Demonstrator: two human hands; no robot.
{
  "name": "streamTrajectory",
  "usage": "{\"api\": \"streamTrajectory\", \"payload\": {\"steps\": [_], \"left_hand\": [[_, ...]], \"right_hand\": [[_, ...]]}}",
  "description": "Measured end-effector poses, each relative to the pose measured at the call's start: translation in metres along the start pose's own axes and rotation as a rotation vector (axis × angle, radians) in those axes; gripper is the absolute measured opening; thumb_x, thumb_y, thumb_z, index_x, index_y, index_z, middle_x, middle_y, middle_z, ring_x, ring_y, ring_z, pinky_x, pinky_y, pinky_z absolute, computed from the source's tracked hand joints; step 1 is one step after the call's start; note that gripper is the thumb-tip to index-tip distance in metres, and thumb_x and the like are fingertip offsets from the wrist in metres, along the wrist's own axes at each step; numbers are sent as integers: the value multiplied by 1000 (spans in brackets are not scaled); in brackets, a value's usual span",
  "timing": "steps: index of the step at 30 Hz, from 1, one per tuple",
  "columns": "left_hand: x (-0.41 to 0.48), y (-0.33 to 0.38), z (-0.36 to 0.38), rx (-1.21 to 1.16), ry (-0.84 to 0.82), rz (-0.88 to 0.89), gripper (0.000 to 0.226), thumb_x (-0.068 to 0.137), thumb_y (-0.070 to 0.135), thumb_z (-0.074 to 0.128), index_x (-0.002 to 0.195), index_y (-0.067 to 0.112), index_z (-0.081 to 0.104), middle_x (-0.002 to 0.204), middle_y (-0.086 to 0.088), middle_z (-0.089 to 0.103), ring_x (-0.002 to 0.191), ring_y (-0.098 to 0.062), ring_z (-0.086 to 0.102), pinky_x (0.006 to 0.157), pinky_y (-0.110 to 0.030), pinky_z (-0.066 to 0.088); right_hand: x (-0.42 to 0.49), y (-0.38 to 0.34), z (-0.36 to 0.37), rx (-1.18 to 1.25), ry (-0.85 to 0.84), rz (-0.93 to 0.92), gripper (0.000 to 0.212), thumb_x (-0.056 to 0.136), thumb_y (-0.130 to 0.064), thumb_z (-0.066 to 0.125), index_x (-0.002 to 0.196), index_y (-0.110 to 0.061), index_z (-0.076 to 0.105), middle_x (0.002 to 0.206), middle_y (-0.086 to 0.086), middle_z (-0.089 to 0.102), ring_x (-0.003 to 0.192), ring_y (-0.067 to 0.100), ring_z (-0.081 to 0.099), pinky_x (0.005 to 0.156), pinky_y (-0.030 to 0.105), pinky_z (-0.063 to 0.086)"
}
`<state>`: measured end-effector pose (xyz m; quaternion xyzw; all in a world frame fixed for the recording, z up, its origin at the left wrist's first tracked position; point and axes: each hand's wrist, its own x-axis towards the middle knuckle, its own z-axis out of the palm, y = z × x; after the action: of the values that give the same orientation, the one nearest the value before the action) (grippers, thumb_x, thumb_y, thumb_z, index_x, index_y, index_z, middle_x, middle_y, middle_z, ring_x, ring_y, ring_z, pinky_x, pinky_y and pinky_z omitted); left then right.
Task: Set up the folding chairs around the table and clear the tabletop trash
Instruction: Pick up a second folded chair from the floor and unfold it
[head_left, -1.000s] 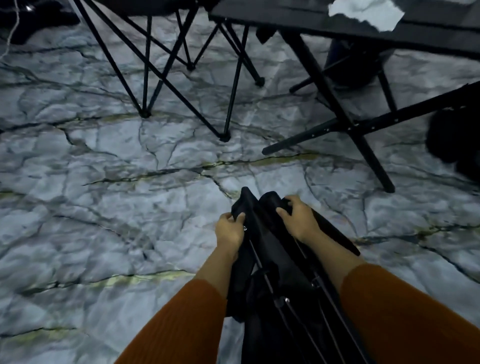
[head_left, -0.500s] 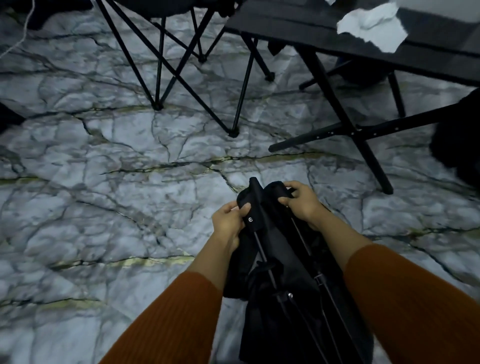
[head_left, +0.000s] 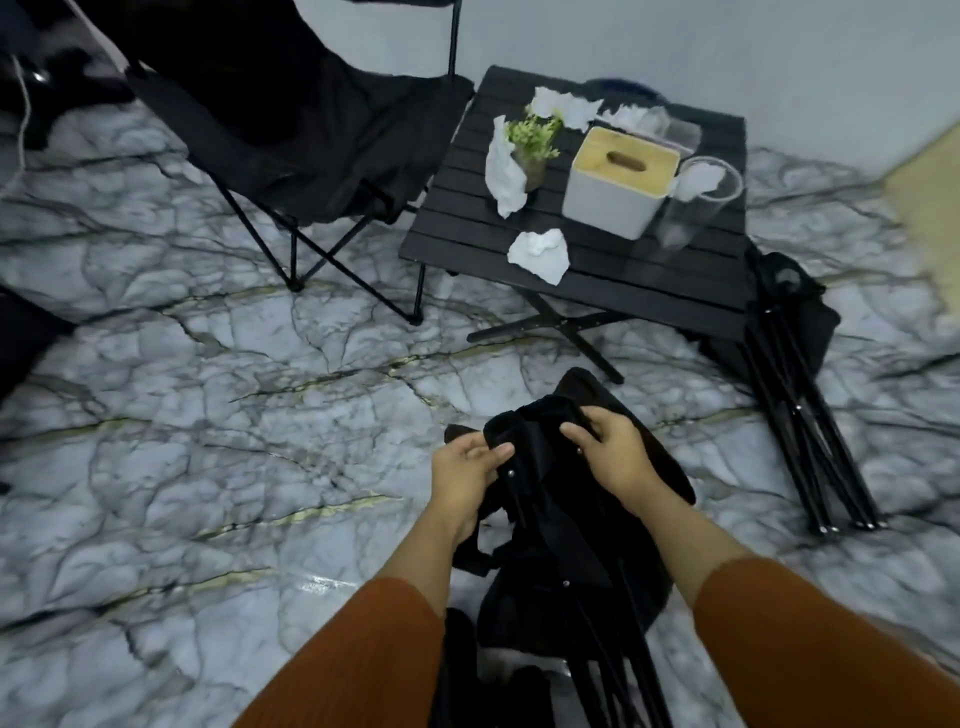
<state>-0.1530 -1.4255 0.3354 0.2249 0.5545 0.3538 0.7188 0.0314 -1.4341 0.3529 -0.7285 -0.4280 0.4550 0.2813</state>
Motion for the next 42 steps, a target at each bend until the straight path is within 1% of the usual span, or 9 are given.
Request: {"api": "streamTrajectory", "payload": {"steps": [8,14,17,20,22,27,30,35,42], "left_hand": [[-130,47,65,268,-154,208,10,87,-2,63,97,-2,61,89,-15,71,82,-26,71,72,-33,58],[-215,84,69,557,-207,402,22,84,-7,65,104,2,60,97,-13,70,92,-24,68,84,-34,57],[-242,116,45,763,-197,515,27,80,-10,68,97,11,63,85,1,69,83,-13,67,73,-13,54],[-260,154,7,900,-135,593,30,79,-10,68,89,18,61,81,8,67,74,4,64,65,-4,49],[-267,179,-26,952,-32,642,27,81,-7,69,94,15,59,84,6,65,77,5,60,64,-4,48],[-282,184,-82,1136,26,621,24,81,-4,70,88,16,58,86,-5,68,81,-16,65,75,-29,50],[-289,161,-98,1279,11,576,22,81,-5,69,96,7,60,92,-13,70,87,-28,66,76,-38,50],[-304,134,-129,1480,10,573,16,86,0,65,99,10,61,96,-9,70,83,-24,60,69,-31,41],[-309,136,-128,1451,19,567,15,86,1,64,98,10,66,96,-8,72,83,-23,59,73,-30,42]], "right_hand": [[-135,-43,-82,-27,202,-149,16,96,-19,57,110,-14,64,103,0,70,99,16,65,82,25,50],[-223,-58,-138,-67,351,-181,21,94,-15,60,113,-7,62,103,7,70,104,26,66,86,35,52],[-263,-59,-164,-28,407,-126,38,95,-14,59,131,-3,53,125,15,64,120,28,59,102,45,48],[-291,-61,-187,-7,521,-109,33,96,-14,57,128,-7,56,122,15,66,116,31,60,101,50,48],[-304,-62,-201,-5,582,-99,30,97,-16,57,126,-10,58,121,13,67,114,29,61,100,48,49],[-337,-42,-181,-55,549,-95,24,94,-10,60,118,-11,61,101,5,67,93,19,61,84,37,51],[-353,-18,-153,-108,499,-45,18,91,1,59,106,-10,61,90,7,64,88,29,61,76,40,49],[-368,7,-120,-314,369,-36,20,92,6,51,95,-13,55,87,12,60,76,27,54,56,21,34],[-377,-6,-115,-329,432,45,36,84,17,46,83,-18,50,92,11,56,69,15,49,55,21,36]]}}
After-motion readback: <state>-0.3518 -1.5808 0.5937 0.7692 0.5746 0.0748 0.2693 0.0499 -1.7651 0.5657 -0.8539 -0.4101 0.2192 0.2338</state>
